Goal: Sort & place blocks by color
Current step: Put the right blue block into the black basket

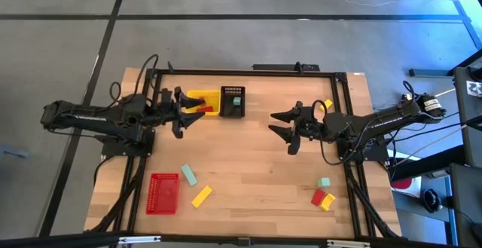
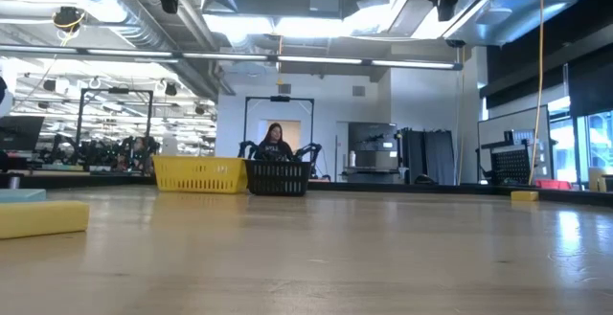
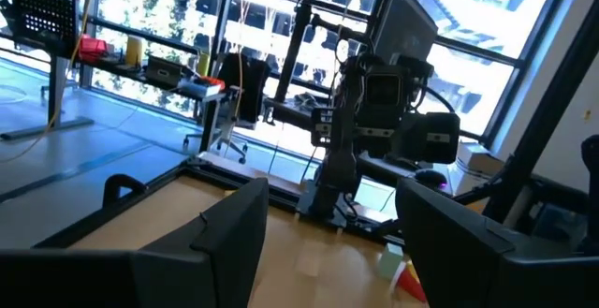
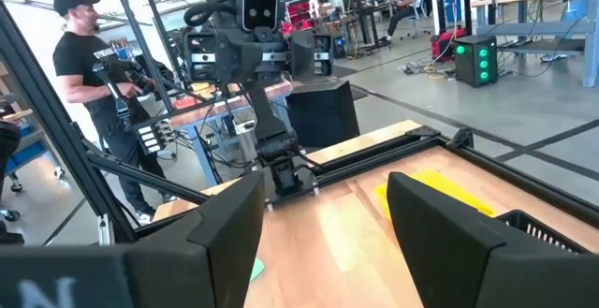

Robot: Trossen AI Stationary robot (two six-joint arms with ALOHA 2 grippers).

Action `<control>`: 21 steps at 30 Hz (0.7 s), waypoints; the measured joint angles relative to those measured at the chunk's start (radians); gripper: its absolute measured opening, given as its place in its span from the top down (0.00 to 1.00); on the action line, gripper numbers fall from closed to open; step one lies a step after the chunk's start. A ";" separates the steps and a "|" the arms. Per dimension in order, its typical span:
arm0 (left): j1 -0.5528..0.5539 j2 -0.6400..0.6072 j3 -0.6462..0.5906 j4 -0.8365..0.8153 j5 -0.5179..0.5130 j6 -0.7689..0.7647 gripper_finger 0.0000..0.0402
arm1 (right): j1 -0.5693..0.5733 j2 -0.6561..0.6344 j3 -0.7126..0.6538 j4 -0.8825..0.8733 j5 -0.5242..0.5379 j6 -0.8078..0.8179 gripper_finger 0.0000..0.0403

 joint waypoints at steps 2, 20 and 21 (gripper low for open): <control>0.000 -0.001 0.000 0.003 0.000 0.000 0.43 | 0.000 0.000 0.000 0.000 0.000 0.001 0.43; 0.000 0.000 0.000 0.003 -0.001 -0.002 0.43 | -0.006 0.010 0.167 -0.640 -0.326 0.640 0.43; 0.000 0.000 0.000 0.004 -0.002 -0.002 0.43 | 0.000 0.019 0.193 -0.765 -0.383 0.722 0.43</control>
